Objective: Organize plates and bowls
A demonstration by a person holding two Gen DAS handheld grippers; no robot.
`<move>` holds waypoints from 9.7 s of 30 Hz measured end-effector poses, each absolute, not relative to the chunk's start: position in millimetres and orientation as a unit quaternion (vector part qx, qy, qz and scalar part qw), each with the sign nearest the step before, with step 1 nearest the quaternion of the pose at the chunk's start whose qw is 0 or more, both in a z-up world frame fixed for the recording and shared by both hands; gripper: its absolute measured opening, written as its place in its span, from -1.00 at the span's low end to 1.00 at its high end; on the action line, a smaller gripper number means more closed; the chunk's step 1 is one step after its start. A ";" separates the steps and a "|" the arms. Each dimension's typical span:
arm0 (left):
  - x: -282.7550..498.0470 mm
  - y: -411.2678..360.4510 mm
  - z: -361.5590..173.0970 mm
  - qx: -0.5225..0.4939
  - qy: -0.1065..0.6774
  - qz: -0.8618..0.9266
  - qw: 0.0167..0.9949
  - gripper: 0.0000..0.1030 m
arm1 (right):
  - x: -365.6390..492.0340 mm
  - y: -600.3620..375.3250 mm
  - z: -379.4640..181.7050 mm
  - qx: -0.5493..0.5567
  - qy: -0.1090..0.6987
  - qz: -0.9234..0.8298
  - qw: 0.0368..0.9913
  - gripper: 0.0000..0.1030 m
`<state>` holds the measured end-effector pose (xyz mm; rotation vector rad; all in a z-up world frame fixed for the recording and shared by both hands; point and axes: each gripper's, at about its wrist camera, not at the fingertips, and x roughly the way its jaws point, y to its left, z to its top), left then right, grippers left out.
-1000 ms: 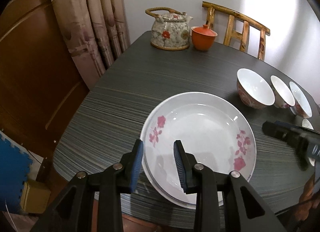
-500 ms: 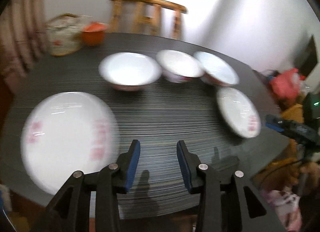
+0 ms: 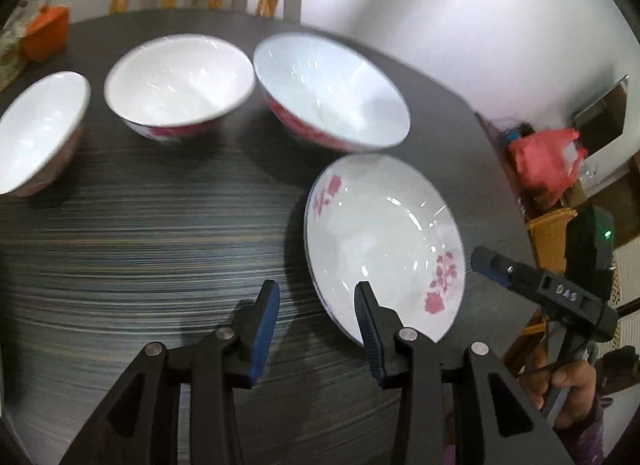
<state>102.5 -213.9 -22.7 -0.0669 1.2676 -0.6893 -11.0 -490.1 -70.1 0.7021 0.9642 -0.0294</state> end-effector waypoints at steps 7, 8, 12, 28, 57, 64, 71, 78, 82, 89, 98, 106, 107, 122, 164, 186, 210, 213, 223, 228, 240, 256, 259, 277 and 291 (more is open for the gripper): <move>110.8 -220.5 -41.1 -0.057 0.594 -0.302 0.743 -0.23 | 6.2 -499.2 -83.8 0.345 0.467 0.015 0.814 -0.16; 111.7 -221.7 -43.8 -0.054 0.597 -0.301 0.742 -0.23 | 7.5 -500.1 -85.3 0.345 0.468 0.018 0.813 -0.17; 110.2 -230.7 -50.2 -0.039 0.594 -0.298 0.746 -0.28 | 14.3 -500.2 -91.1 0.344 0.476 0.030 0.809 -0.25; 109.8 -264.3 -51.7 0.025 0.587 -0.294 0.754 -0.34 | 26.7 -499.8 -104.9 0.334 0.494 0.048 0.802 -0.55; 100.4 -196.1 -35.1 -0.038 0.574 -0.276 0.770 -0.75 | 17.3 -462.5 -95.4 0.327 0.497 0.080 0.800 -0.81; 97.2 -136.5 -15.1 -0.059 0.559 -0.235 0.793 -0.75 | 30.7 -414.6 -78.5 0.317 0.497 0.117 0.799 -0.81; 98.4 -47.9 11.2 -0.095 0.541 -0.167 0.819 -0.74 | 60.5 -333.7 -56.9 0.299 0.497 0.173 0.796 -0.81; 104.6 53.4 21.7 -0.126 0.528 -0.106 0.833 -0.73 | 97.3 -231.2 -40.1 0.264 0.509 0.229 0.786 -0.81; 109.2 99.1 11.3 -0.141 0.531 -0.075 0.832 -0.72 | 119.2 -175.6 -42.3 0.248 0.526 0.245 0.776 -0.81; 116.6 151.1 -13.5 -0.170 0.537 -0.054 0.824 -0.70 | 141.1 -119.5 -51.8 0.219 0.549 0.250 0.767 -0.81; 120.2 168.1 -26.9 -0.176 0.537 -0.053 0.823 -0.68 | 148.0 -100.1 -61.0 0.186 0.565 0.238 0.767 -0.81; 119.0 165.5 -25.1 -0.161 0.532 -0.052 0.830 -0.66 | 149.8 -92.2 -54.4 0.154 0.562 0.230 0.780 -0.81; 118.1 164.4 -24.7 -0.157 0.532 -0.051 0.831 -0.65 | 149.1 -91.7 -54.0 0.154 0.561 0.229 0.780 -0.81; 120.4 159.4 -20.7 -0.117 0.533 -0.070 0.835 -0.60 | 151.2 -93.5 -57.6 0.165 0.563 0.232 0.776 -0.81; 107.9 159.6 8.4 -0.086 0.488 -0.036 0.868 -0.27 | 148.4 -81.5 -58.5 0.145 0.563 0.222 0.783 -0.80; 106.7 146.2 -10.6 -0.079 0.509 -0.056 0.855 -0.19 | 142.5 -111.5 -28.0 0.164 0.510 0.187 0.823 0.35; 111.7 30.0 38.4 -0.048 0.478 -0.190 0.856 -0.05 | 74.0 -294.2 -59.7 0.374 0.425 0.076 0.820 -0.25; 116.5 -11.7 38.4 -0.069 0.497 -0.249 0.828 -0.05 | 56.0 -331.5 -61.8 0.385 0.412 0.042 0.825 -0.25; 146.2 -141.0 8.1 -0.215 0.555 -0.317 0.738 -0.05 | 62.3 -463.0 -56.3 0.417 0.391 -0.044 0.820 -0.23; 161.3 -187.0 -11.3 -0.273 0.558 -0.302 0.723 -0.05 | 99.9 -482.4 -51.1 0.392 0.411 -0.035 0.822 -0.23; 186.4 -230.0 -45.7 -0.299 0.570 -0.238 0.727 -0.05 | 186.9 -499.7 -66.6 0.323 0.476 0.001 0.818 -0.36; 184.3 -238.7 -55.4 -0.235 0.575 -0.262 0.739 -0.19 | 178.6 -484.3 -69.0 0.283 0.505 0.045 0.814 -0.81; 172.9 -234.7 -57.4 -0.221 0.579 -0.267 0.738 -0.21 | 154.2 -476.7 -71.3 0.289 0.507 0.049 0.810 -0.81; 72.3 -108.2 -55.5 -0.175 0.595 -0.259 0.741 -0.21 | 30.5 -363.9 -81.2 0.319 0.509 0.116 0.791 -0.78; 49.1 -62.4 -26.9 -0.134 0.536 -0.244 0.797 -0.17 | 10.1 -325.4 -76.1 0.314 0.502 0.116 0.797 -0.73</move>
